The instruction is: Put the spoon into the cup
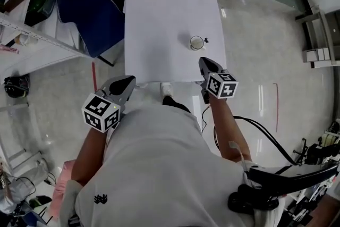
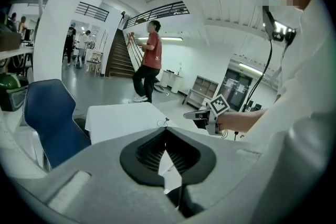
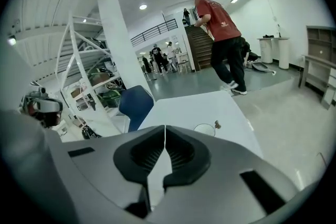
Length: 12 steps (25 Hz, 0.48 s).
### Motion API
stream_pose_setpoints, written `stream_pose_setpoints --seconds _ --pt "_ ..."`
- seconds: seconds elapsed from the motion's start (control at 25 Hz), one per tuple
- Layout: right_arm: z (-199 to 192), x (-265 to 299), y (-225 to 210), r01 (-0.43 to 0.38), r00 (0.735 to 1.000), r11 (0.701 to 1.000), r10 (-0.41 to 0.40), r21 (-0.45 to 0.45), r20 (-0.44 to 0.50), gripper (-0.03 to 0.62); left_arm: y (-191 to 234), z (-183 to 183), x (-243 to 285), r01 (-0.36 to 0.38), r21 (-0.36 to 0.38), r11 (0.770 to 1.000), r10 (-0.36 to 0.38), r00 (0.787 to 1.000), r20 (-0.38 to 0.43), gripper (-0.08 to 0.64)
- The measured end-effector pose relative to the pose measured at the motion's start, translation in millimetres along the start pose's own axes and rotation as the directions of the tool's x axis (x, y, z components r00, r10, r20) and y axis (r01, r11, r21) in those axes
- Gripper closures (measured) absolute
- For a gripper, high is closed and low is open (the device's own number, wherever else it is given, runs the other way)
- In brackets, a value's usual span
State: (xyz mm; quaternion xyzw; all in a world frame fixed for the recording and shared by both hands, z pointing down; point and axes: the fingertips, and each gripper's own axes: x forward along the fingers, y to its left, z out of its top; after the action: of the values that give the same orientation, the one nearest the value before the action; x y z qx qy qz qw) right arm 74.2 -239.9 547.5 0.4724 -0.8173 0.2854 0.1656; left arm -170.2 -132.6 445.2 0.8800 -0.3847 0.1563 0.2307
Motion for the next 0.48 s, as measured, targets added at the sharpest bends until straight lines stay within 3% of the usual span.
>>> stream_pose_setpoints --seconds 0.48 --pt "-69.4 -70.2 142.3 -0.103 0.994 0.990 0.100 -0.096 -0.032 0.583 -27.5 -61.9 -78.8 0.095 0.010 0.995 -0.095 0.995 0.008 0.551"
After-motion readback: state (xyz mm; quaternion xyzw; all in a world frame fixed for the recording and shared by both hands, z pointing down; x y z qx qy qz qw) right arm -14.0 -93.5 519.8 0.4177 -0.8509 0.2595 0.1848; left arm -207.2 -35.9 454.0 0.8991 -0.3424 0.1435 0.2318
